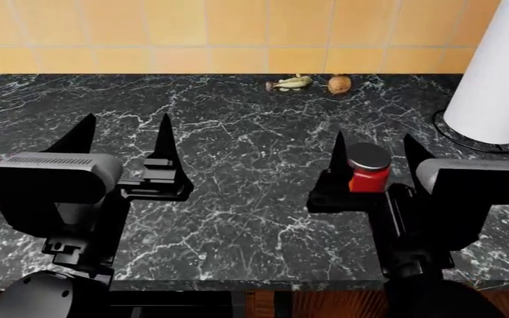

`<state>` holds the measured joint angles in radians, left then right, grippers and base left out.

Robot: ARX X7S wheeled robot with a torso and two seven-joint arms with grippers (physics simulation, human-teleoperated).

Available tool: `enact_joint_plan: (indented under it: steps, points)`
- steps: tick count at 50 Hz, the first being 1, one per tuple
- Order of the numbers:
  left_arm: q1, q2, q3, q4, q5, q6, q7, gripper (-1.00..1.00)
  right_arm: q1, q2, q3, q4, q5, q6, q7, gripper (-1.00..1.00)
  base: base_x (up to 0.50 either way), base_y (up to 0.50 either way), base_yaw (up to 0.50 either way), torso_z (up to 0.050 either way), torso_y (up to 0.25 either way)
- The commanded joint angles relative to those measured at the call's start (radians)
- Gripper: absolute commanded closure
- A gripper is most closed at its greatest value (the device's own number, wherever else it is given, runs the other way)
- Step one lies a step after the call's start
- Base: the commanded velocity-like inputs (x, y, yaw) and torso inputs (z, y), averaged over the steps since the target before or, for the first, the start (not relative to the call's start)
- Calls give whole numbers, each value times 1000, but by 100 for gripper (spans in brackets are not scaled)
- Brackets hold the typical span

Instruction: Pick the salsa and boxed food from the counter and place them in the cabinets closest to them.

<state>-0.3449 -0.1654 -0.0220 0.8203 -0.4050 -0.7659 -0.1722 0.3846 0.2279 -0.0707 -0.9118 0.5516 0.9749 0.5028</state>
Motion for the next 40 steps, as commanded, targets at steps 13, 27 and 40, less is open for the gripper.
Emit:
enact_joint_plan:
  steps: [13,27,40]
  points:
    - [5,-16,17,-8,-18,12,-13,-100,34,2,-34,124,9,93,54,-100,0,0,0,0,0]
    - [5,-26,25,-1,-26,12,-25,-100,29,3,-21,207,-2,58,54,-100,0,0,0,0,0]
    - [6,-34,34,-5,-32,19,-33,-100,31,4,-37,271,-14,35,49,-100,0,0,0,0,0]
